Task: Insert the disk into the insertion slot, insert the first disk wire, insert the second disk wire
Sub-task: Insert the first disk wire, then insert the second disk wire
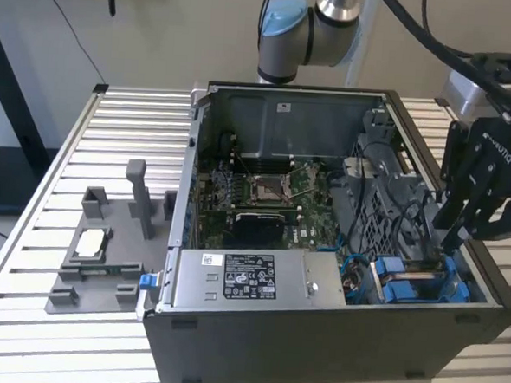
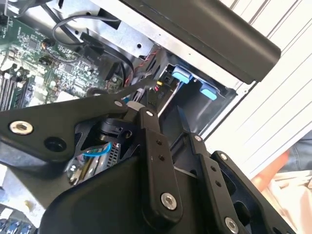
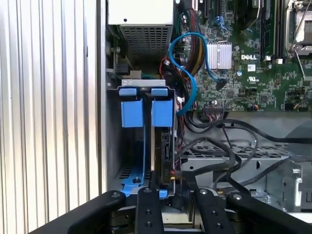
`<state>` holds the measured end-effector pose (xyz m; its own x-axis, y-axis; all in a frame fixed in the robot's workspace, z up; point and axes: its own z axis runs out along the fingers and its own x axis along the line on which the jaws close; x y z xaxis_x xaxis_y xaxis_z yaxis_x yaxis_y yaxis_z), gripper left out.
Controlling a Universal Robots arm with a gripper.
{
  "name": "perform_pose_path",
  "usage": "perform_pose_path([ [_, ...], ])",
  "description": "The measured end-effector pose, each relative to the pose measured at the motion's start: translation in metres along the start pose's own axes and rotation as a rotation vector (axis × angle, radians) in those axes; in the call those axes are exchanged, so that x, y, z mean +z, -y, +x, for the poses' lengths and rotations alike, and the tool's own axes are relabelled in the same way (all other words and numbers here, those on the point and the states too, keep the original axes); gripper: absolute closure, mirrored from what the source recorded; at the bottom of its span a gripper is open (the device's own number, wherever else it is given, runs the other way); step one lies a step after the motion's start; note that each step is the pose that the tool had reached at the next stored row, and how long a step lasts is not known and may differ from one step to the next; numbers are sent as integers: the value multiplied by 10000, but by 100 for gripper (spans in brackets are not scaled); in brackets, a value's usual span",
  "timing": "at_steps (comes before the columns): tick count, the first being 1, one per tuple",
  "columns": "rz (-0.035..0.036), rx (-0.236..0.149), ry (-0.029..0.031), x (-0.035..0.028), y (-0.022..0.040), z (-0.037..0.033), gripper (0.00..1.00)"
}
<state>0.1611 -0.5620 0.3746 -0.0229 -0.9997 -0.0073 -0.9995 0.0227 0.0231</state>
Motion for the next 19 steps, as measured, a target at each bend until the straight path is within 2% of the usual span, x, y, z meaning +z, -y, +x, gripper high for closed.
perform_pose_path([
  [4,0,0,1,-181,-4,-4,67],
  [6,3,-1,-3,-235,-5,-6,67],
  [11,3,-1,-4,-239,-6,-17,67],
  [19,11,-1,-1,-221,-1,-163,67],
])
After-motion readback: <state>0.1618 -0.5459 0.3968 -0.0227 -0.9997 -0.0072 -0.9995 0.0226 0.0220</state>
